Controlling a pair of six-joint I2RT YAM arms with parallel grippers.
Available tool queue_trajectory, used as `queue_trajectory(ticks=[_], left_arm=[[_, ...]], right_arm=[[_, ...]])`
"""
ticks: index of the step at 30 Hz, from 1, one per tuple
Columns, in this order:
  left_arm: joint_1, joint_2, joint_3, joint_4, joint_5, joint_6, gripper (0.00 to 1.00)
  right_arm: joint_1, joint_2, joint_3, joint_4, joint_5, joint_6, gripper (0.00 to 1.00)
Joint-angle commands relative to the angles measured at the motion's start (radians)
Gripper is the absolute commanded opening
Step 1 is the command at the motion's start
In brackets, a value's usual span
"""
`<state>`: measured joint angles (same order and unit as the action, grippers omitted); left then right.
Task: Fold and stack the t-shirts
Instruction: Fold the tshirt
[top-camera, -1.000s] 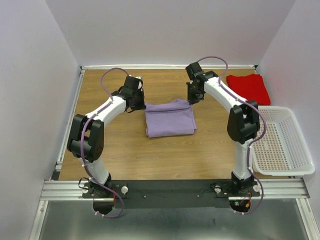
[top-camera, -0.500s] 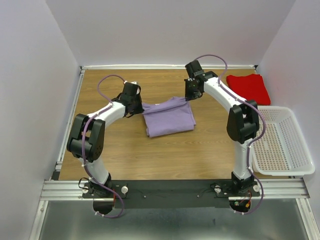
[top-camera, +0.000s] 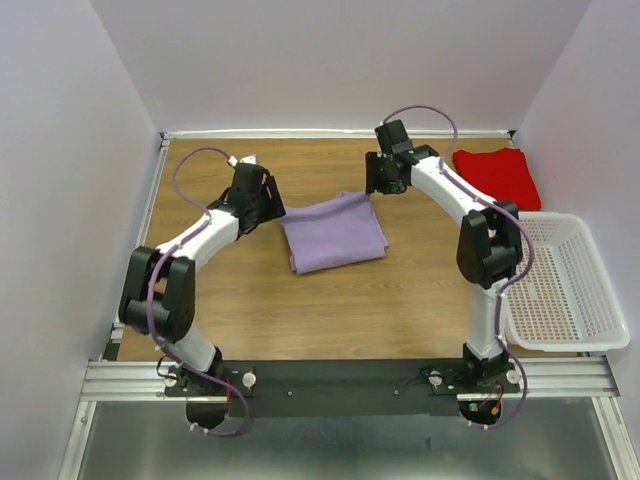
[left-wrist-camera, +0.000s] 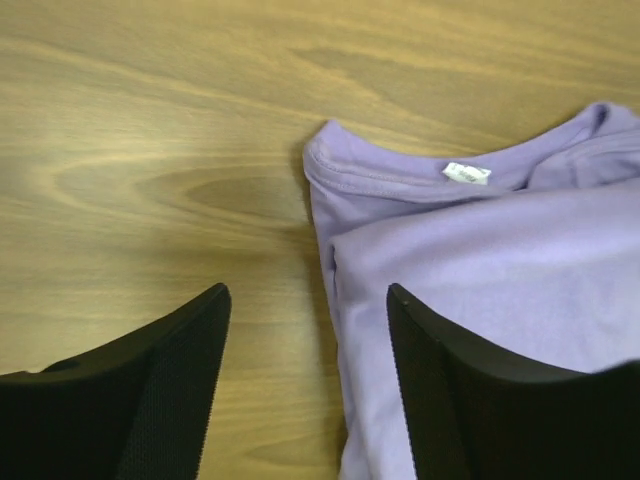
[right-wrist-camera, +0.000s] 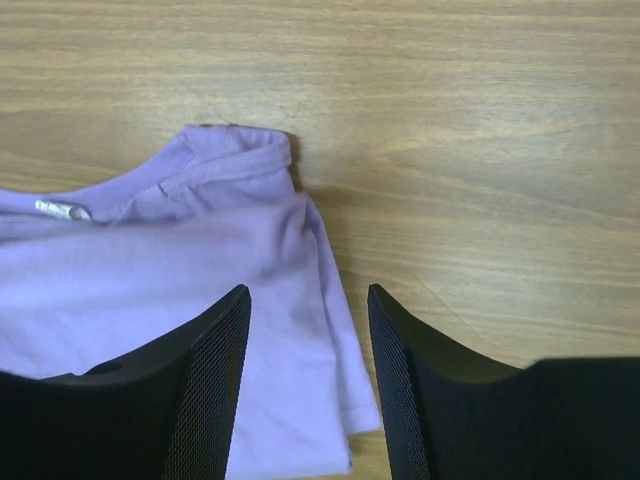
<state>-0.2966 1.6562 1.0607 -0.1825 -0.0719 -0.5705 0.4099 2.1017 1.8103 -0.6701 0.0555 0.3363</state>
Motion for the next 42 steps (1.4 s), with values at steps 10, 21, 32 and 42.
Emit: queue_trajectory(ticks=[10,21,32,42], left_arm=[[-0.157,-0.155,-0.093,0.178,0.148,0.086,0.44],[0.017,0.278,0.125,0.295,0.317,0.044,0.25],[0.1,0.28,0.154,0.253,0.334,0.06,0.33],[0.1,0.027,0.041,0.282,0.349,0.08,0.54]], right_arm=[[-0.037,-0.163,-0.259,0.244,-0.382,-0.192,0.54],[-0.1,0.197,-0.017,0.32,-0.648,-0.175,0.54],[-0.115,0.161,0.015,0.334,-0.638,-0.083,0.54],[-0.089,0.171,-0.017,0.52,-0.835,0.116,0.55]])
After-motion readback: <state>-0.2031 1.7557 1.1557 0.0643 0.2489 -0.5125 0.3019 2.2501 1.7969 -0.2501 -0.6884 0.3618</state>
